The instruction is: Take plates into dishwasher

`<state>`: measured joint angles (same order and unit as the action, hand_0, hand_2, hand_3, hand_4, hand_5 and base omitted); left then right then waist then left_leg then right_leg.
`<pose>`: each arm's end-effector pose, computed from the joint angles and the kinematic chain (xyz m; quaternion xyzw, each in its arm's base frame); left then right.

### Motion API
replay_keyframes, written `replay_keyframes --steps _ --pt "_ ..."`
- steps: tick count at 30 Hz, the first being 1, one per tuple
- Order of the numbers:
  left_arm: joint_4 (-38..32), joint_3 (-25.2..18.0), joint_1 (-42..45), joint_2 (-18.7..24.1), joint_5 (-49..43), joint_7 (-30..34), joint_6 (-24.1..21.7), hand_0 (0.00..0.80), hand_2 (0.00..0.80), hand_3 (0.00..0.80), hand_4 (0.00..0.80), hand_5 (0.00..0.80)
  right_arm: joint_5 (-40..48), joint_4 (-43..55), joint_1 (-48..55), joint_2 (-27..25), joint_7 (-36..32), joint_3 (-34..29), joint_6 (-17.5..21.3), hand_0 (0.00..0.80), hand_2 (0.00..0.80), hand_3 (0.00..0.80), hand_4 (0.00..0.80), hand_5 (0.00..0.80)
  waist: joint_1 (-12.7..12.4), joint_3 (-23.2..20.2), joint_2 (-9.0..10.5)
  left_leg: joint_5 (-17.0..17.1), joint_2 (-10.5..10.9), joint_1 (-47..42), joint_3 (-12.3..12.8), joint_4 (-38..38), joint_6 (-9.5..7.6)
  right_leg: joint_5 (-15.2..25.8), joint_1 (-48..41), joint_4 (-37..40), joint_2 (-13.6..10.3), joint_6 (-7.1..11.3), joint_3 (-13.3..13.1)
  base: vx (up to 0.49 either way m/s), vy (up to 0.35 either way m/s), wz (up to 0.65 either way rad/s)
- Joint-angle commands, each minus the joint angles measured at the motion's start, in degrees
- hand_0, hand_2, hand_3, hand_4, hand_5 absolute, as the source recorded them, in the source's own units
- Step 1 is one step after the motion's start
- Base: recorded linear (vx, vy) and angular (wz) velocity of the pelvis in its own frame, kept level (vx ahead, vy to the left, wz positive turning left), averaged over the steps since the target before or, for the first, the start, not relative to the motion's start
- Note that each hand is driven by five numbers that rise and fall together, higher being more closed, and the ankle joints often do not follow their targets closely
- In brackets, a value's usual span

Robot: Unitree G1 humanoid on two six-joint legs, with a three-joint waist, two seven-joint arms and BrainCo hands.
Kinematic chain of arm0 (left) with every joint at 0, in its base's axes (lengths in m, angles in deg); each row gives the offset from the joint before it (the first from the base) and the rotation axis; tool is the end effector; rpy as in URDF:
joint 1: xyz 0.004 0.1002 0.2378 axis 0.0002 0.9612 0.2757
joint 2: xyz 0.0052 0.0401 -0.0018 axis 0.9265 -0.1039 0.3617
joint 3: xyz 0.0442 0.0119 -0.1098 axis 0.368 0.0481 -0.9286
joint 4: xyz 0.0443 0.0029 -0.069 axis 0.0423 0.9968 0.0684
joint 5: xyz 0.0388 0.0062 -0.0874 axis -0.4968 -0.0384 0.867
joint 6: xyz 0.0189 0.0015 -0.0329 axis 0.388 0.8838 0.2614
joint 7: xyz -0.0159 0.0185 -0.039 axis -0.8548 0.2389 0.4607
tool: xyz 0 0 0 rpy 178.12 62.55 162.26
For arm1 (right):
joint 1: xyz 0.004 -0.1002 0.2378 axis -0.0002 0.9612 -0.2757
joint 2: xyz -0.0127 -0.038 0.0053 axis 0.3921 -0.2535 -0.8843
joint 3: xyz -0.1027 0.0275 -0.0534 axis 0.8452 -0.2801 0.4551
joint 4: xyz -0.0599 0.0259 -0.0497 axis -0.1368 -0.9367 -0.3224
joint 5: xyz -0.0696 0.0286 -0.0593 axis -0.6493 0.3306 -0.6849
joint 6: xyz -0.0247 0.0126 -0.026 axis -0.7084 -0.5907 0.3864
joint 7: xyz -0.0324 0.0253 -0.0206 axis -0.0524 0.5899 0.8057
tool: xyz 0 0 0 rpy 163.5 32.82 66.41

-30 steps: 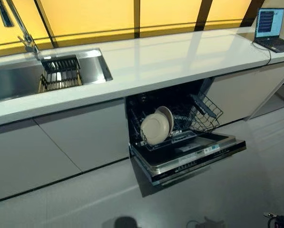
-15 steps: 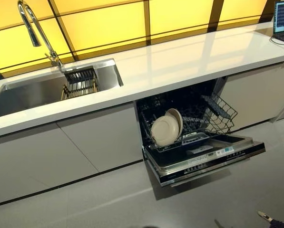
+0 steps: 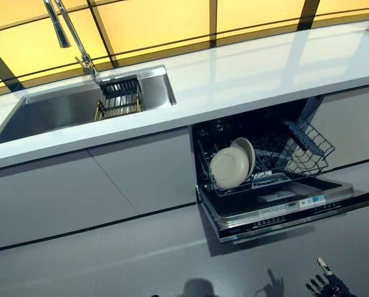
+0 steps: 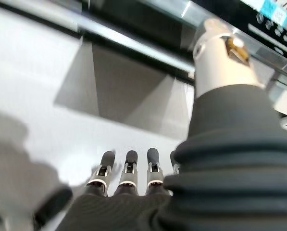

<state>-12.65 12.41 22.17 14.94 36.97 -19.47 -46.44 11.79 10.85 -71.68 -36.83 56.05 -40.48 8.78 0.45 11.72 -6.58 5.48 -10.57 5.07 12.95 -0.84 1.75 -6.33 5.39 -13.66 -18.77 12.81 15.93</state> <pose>0.0669 0.2564 -0.1188 0.1019 0.6176 0.1146 0.7714 0.1224 -0.3344 -0.0620 0.4195 0.2678 -0.3342 0.8004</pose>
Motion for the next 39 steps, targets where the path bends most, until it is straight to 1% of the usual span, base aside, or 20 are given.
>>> replay_keyframes --steps 1,6,7,14,15,17,20,21,24,27,28,30,32,33,34,35,36,37,38,39 --pt "-0.5 -0.2 -3.3 0.6 0.4 0.3 -1.2 0.0 0.0 0.0 0.0 0.0 5.8 1.5 -5.1 1.5 -2.7 -1.6 4.4 0.0 0.0 0.0 0.0 0.0 -1.2 4.5 1.85 -1.7 1.4 -1.6 -1.7 1.9 5.28 4.8 -0.1 4.7 4.1 -4.53 2.8 -0.084 0.063 0.16" --pt "-1.9 0.8 -4.0 0.1 1.3 0.4 -1.6 0.0 0.0 0.0 0.0 0.0 10.0 2.1 -8.2 2.2 -4.2 -0.9 6.3 0.0 0.0 0.0 0.0 0.0 -2.0 6.0 0.14 -1.4 2.6 0.0 -2.1 2.3 5.01 5.0 1.7 4.6 3.6 -4.62 3.2 -0.101 0.054 0.07" --pt "-1.9 0.8 -4.0 0.1 1.3 0.3 -1.6 0.0 0.0 0.0 0.0 0.0 10.2 2.2 -8.3 2.2 -4.2 -0.8 6.4 0.0 0.0 0.0 0.0 0.0 -2.0 6.1 0.11 -1.4 2.6 0.1 -2.1 2.3 4.99 5.0 1.7 4.5 3.6 -4.63 3.2 -0.056 0.031 0.02" --pt "-0.9 1.6 -3.4 -0.9 1.8 1.3 -3.0 0.0 0.0 0.0 0.0 0.0 15.6 0.5 -10.8 2.3 -9.5 -1.2 8.8 0.0 0.0 0.0 0.0 0.0 -2.6 6.8 -2.19 -1.7 4.1 0.5 -2.3 2.1 4.53 4.6 2.6 3.9 2.6 -4.89 3.6 -0.023 0.057 0.05" --pt "-0.9 1.6 -3.4 -0.9 1.9 1.3 -3.0 0.0 0.0 0.0 0.0 0.0 15.9 0.4 -10.9 2.3 -9.7 -1.2 8.9 0.0 0.0 0.0 0.0 0.0 -2.6 6.8 -2.29 -1.8 4.2 0.6 -2.3 2.0 4.5 4.6 2.7 3.8 2.6 -4.89 3.6 -0.048 0.099 0.15" --pt "-0.6 2.0 -3.3 -1.6 2.6 2.2 -3.7 0.0 0.0 0.0 0.0 0.0 19.9 0.9 -11.8 2.2 -11.4 -1.4 8.5 0.0 0.0 0.0 0.0 0.0 -2.6 7.4 -3.33 -2.0 4.8 1.1 -2.2 1.3 4.33 4.4 3.4 3.1 1.9 -5.03 3.5 -0.048 0.095 0.12" --pt "-0.3 2.4 -3.2 -2.2 2.8 2.4 -4.1 0.0 0.0 0.0 0.0 0.0 21.8 1.0 -12.4 2.4 -12.2 -1.5 8.6 0.0 0.0 0.0 0.0 0.0 -2.6 7.6 -3.98 -2.3 5.2 1.5 -2.1 0.7 4.18 4.3 3.8 2.7 1.5 -5.09 3.6 -0.036 0.078 0.05" --pt "0.1 2.8 -2.9 -2.9 3.0 2.9 -4.8 0.0 0.0 0.0 0.0 0.0 24.3 1.2 -13.5 2.8 -14.2 -1.3 9.0 0.0 0.0 0.0 0.0 0.0 -2.7 8.0 -4.89 -2.7 5.7 2.0 -2.1 -0.3 3.93 4.3 4.4 1.9 0.7 -5.17 3.6 -0.037 0.11 0.04" --pt "1.0 3.0 -2.4 -3.6 2.9 3.6 -6.0 0.0 0.0 0.0 0.0 0.0 27.2 1.6 -14.8 3.3 -16.5 -0.9 9.3 0.0 0.0 0.0 0.0 0.0 -2.9 8.2 -5.89 -3.2 6.2 2.4 -2.0 -1.5 3.66 4.2 4.9 1.1 -0.2 -5.28 3.7 -0.014 0.104 0.04" --pt "0.9 3.4 -2.2 -4.1 2.9 3.7 -6.3 0.0 0.0 0.0 0.0 0.0 27.8 2.4 -16.4 3.7 -17.8 -0.2 10.0 0.0 0.0 0.0 0.0 0.0 -3.1 8.3 -6.61 -3.6 6.5 2.7 -1.9 -2.4 3.53 4.0 5.2 0.5 -0.9 -5.33 3.8 -0.004 0.086 0.04" --pt "0.7 3.9 -2.0 -4.4 3.3 3.7 -6.5 0.0 0.0 0.0 0.0 0.0 28.3 3.5 -17.5 3.9 -19.1 0.6 10.3 0.0 0.0 0.0 0.0 0.0 -3.2 8.3 -7.05 -3.9 6.7 2.9 -1.8 -3.2 3.44 3.9 5.4 0.0 -1.3 -5.46 3.9 0.0 0.092 0.03" --pt "0.5 4.3 -2.0 -4.7 3.3 3.8 -6.6 0.0 0.0 0.0 0.0 0.0 29.2 5.1 -19.2 4.1 -21.2 1.6 11.3 0.0 0.0 0.0 0.0 0.0 -3.4 8.5 -7.51 -4.3 6.9 3.2 -1.9 -4.3 3.32 3.8 5.6 -0.7 -1.8 -5.61 3.9 -0.004 0.069 0.04" --pt "0.3 4.7 -2.1 -4.8 3.2 4.0 -6.5 0.0 0.0 0.0 0.0 0.0 29.4 6.7 -20.6 4.1 -22.5 2.4 11.6 0.0 0.0 0.0 0.0 0.0 -3.6 8.6 -7.77 -4.5 7.1 3.4 -2.0 -5.0 3.26 3.7 5.7 -1.1 -2.1 -5.73 4.0 0.035 0.041 0.03" --pt "0.1 5.0 -2.0 -4.8 3.0 4.2 -6.4 0.0 0.0 0.0 0.0 0.0 28.8 8.1 -22.2 3.8 -24.0 3.3 11.7 0.0 0.0 0.0 0.0 0.0 -3.9 8.4 -7.92 -5.8 7.4 3.0 -2.9 -5.5 3.62 2.3 5.3 -1.7 -2.3 -5.24 3.2 0.076 0.037 0.03" --pt "-0.1 5.1 -1.9 -4.7 2.9 4.4 -6.3 0.0 0.0 0.0 0.0 0.0 28.7 9.0 -23.1 3.7 -24.9 3.9 11.7 0.0 0.0 0.0 0.0 0.0 -4.0 8.4 -8.04 -5.9 7.4 3.1 -3.0 -5.8 3.6 2.2 5.3 -1.9 -2.5 -5.26 3.3 -0.01 0.041 0.05" --pt "-0.2 5.2 -1.8 -4.7 2.8 4.6 -6.3 0.0 0.0 0.0 0.0 0.0 28.6 9.6 -23.6 3.7 -25.3 4.3 11.9 0.0 0.0 0.0 0.0 0.0 -4.1 8.8 -8.2 -4.9 7.4 3.6 -2.3 -6.2 3.17 3.5 5.8 -2.0 -2.8 -5.82 4.2 -0.005 0.033 0.04" --pt "-0.5 5.3 -1.5 -4.6 2.5 4.8 -6.0 0.0 0.0 0.0 0.0 0.0 28.0 11.5 -25.4 3.4 -25.0 5.6 12.5 0.0 0.0 0.0 0.0 0.0 -4.6 8.4 -8.25 -6.1 7.8 3.2 -3.5 -6.6 3.54 2.2 5.2 -2.3 -2.8 -5.29 3.4 -0.085 0.038 0.04" --pt "-0.6 5.3 -1.5 -4.6 2.4 4.8 -6.0 0.0 0.0 0.0 0.0 0.0 27.8 11.7 -25.5 3.4 -25.0 5.7 12.5 0.0 0.0 0.0 0.0 0.0 -4.6 8.7 -8.36 -5.1 7.7 3.7 -2.8 -6.8 3.11 3.5 5.7 -2.3 -3.0 -5.84 4.4 0.096 0.022 0.02" --pt "-0.7 5.5 -1.2 -4.5 2.4 5.1 -5.5 0.0 0.0 0.0 0.0 0.0 27.4 13.0 -27.3 2.8 -25.4 6.8 12.3 0.0 0.0 0.0 0.0 0.0 -5.1 8.3 -8.34 -6.3 8.2 3.2 -4.1 -7.1 3.35 2.2 5.2 -2.5 -3.0 -5.3 3.4 0.021 0.033 0.03" --pt "-0.8 5.6 -1.1 -4.5 2.3 5.3 -5.2 0.0 0.0 0.0 0.0 0.0 27.4 13.8 -28.6 2.5 -25.0 7.7 12.6 0.0 0.0 0.0 0.0 0.0 -5.4 8.2 -8.43 -6.4 8.3 3.1 -4.2 -7.2 3.31 2.2 5.0 -2.5 -3.1 -5.31 3.5 0.114 0.026 0.01"
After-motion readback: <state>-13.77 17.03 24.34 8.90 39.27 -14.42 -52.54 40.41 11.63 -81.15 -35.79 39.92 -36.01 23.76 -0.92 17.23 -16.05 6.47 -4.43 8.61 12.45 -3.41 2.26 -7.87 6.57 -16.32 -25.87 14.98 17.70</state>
